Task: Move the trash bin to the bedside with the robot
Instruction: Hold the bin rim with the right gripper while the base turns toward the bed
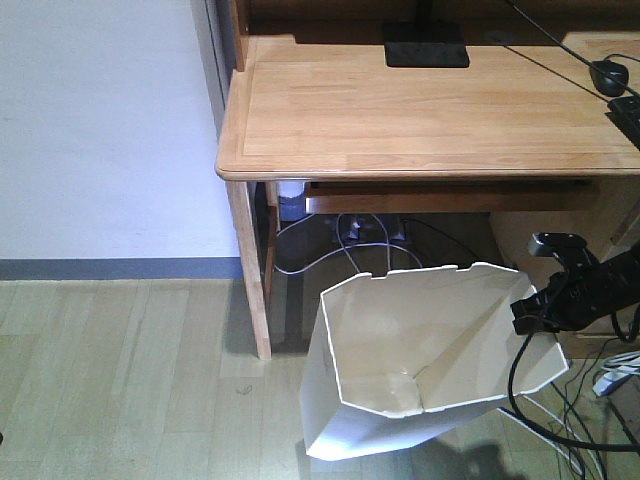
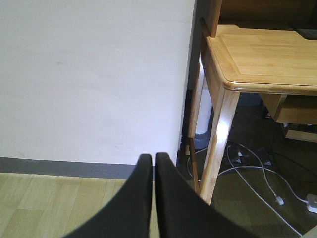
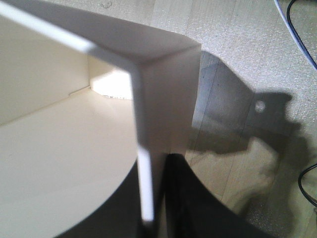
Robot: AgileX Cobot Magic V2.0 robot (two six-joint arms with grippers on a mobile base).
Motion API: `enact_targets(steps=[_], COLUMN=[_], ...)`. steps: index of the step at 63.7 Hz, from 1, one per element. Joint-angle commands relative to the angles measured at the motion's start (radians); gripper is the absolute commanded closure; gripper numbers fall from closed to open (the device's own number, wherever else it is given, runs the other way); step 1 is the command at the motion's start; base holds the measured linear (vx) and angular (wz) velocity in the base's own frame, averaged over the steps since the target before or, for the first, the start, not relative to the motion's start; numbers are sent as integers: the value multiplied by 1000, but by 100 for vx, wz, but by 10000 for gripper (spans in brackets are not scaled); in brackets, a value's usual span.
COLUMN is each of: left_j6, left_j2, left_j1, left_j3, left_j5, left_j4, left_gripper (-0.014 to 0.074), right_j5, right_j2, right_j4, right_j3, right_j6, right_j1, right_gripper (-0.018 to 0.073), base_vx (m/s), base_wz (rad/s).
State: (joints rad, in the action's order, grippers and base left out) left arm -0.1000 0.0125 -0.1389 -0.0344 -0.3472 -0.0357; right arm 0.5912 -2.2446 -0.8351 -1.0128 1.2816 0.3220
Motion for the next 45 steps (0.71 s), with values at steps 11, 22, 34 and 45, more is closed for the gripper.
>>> enact_targets(steps=[11,22,34,45], left_j6=[-4,-4,-4,-4], left_j2=[14,14,14,14], left_j1=[3,3,3,3], left_j3=[-3,-3,-3,-3], left_j5=[66,66,66,66], left_j4=[2,2,2,2], left_gripper=[603,603,603,603], right_j5=[164,164,164,165], right_j2=[71,71,71,71], right_j4=[-84,-84,-84,-83], right_j3=[-14,-14,-14,-14], right_j6=[-8,-8,-8,-8], right_j1=[2,2,2,2], right_gripper=[564,564,564,564], base_vx=[-2,-6,-5,-1], base_wz=[7,20,32,46])
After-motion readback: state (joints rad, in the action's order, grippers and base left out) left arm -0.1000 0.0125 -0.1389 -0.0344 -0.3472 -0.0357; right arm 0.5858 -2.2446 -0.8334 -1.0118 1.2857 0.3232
